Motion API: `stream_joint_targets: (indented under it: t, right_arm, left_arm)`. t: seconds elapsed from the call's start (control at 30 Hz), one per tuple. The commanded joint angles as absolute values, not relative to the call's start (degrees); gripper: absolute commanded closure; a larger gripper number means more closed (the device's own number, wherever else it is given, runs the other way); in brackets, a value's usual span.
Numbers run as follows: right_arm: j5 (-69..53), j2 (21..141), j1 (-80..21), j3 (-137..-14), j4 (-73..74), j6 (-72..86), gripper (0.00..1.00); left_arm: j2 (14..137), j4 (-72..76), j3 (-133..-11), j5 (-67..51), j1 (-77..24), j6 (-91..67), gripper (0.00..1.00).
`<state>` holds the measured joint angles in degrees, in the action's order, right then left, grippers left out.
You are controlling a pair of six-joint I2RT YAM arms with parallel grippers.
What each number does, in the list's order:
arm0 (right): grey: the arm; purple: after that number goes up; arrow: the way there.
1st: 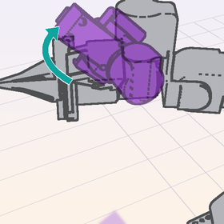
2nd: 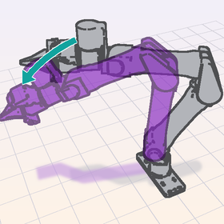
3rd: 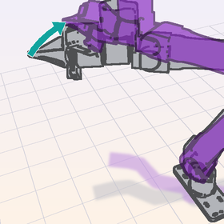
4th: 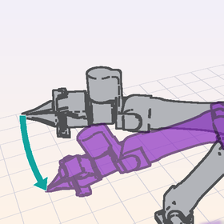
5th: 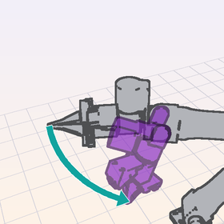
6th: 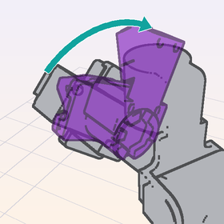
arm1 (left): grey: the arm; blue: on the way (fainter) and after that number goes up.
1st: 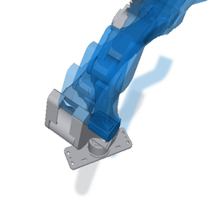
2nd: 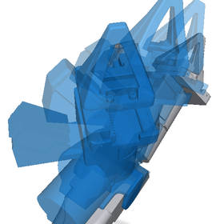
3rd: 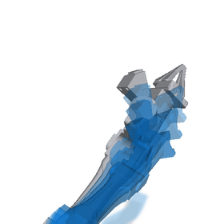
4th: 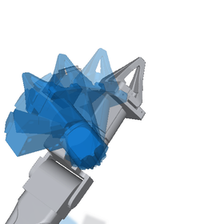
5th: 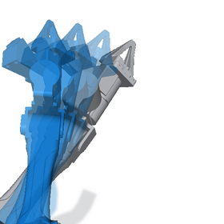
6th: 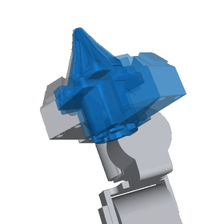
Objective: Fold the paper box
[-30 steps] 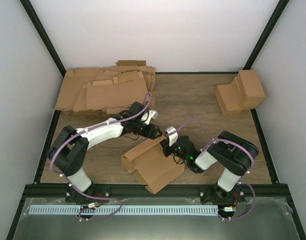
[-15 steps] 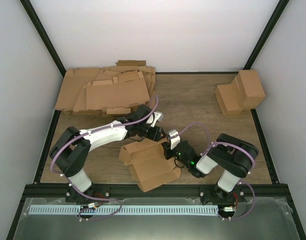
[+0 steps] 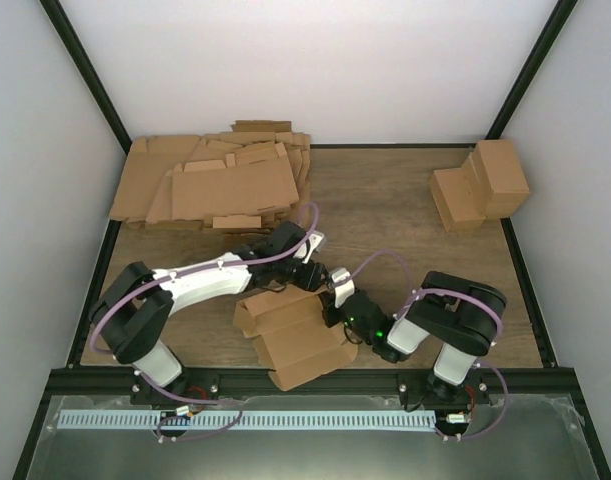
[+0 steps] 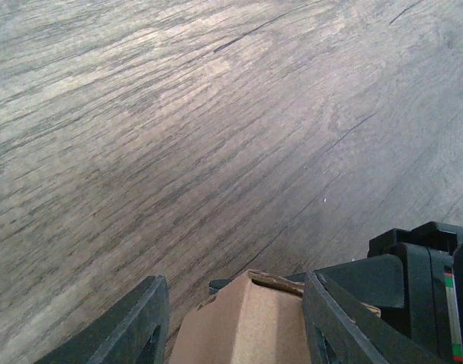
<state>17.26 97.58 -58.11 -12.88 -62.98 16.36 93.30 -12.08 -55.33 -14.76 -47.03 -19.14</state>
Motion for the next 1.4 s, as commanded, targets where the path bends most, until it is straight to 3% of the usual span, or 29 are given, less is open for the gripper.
stream_joint_targets:
  t: [0.0,0.1,0.4,0.67,0.77,0.87,0.97,1.07,1.23,1.37]
  right_arm:
    - [17.6,97.6,-60.3,-13.0,-62.8,16.3,0.81]
    - [18.1,96.6,-60.6,-12.6,-62.4,16.2,0.71]
    - [18.1,91.9,-62.3,-10.2,-61.0,16.9,0.71]
    - [17.7,92.0,-62.3,-9.7,-61.6,17.3,0.81]
    - [17.0,93.0,-62.3,-10.7,-61.8,17.0,0.89]
    - [16.7,93.3,-62.3,-11.3,-61.8,16.0,0.95]
    - [16.9,93.8,-62.3,-12.0,-61.6,14.5,0.98]
    - [16.6,94.3,-62.3,-12.7,-61.6,13.5,0.99]
    - [16.8,94.7,-62.3,-13.7,-61.4,11.8,0.99]
    - [17.5,94.9,-62.4,-14.3,-61.6,12.1,0.84]
  left_arm:
    - [94.2,-18.6,-50.1,-10.9,-49.5,-19.2,0.49]
    - [93.4,-18.7,-48.9,-9.5,-50.5,-19.6,0.49]
    - [93.0,-18.3,-46.4,-6.2,-52.3,-20.6,0.5]
    - [91.9,-19.5,-44.6,-3.9,-52.3,-23.8,0.5]
    - [90.8,-19.6,-44.1,-4.2,-52.3,-25.6,0.49]
    - [88.2,-18.4,-43.6,-5.5,-52.2,-26.8,0.4]
    - [85.4,-17.6,-44.5,-7.3,-51.6,-27.9,0.25]
    - [83.7,-16.3,-45.2,-9.9,-50.9,-29.1,0.2]
    - [85.3,-13.6,-45.1,-13.2,-50.3,-30.0,0.21]
    - [87.6,-11.4,-43.6,-14.1,-50.3,-31.3,0.3]
